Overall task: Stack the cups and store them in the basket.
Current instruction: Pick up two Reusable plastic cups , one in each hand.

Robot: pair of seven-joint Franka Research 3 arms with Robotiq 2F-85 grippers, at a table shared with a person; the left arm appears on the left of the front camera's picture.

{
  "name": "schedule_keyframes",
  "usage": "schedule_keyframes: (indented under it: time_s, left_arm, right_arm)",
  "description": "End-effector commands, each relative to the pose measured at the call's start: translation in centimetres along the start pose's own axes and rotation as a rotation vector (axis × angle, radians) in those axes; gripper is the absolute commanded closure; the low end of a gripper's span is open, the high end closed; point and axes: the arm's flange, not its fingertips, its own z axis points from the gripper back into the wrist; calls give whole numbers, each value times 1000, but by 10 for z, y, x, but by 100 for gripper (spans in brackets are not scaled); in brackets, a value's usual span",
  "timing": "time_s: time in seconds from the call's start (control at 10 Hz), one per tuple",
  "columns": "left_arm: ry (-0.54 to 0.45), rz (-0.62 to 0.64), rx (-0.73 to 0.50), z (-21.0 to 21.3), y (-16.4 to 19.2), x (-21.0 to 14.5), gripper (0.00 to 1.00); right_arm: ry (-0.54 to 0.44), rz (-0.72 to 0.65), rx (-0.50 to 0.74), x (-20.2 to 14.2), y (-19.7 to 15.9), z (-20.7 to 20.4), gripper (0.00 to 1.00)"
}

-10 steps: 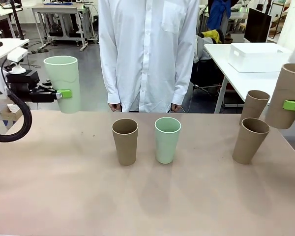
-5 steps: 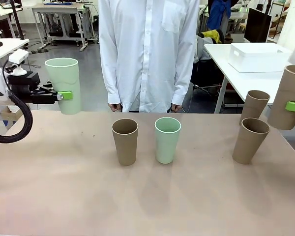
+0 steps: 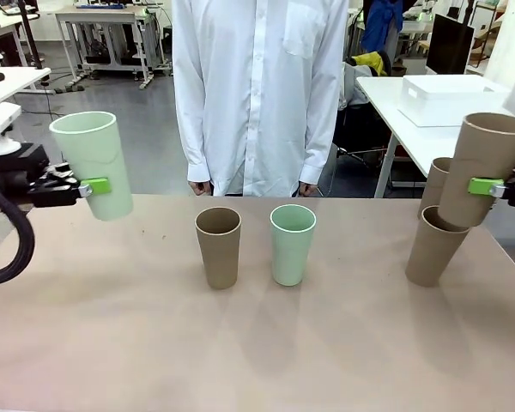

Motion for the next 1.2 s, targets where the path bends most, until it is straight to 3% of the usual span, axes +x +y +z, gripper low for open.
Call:
schedule_keyframes:
  time_s: [0.0, 0.5, 1.1]
  left_arm:
    - [-16, -37, -12, 5, -36, 5, 15]
    - [34, -63, -19, 11, -64, -11, 15]
    - [29, -92, -96, 8, -97, -43, 15]
  right_arm:
    - [-2, -16, -8, -44, 105, -46, 14]
    - [6, 28, 83, -93, 143, -82, 14]
    - [-76, 43, 157, -134, 182, -61, 14]
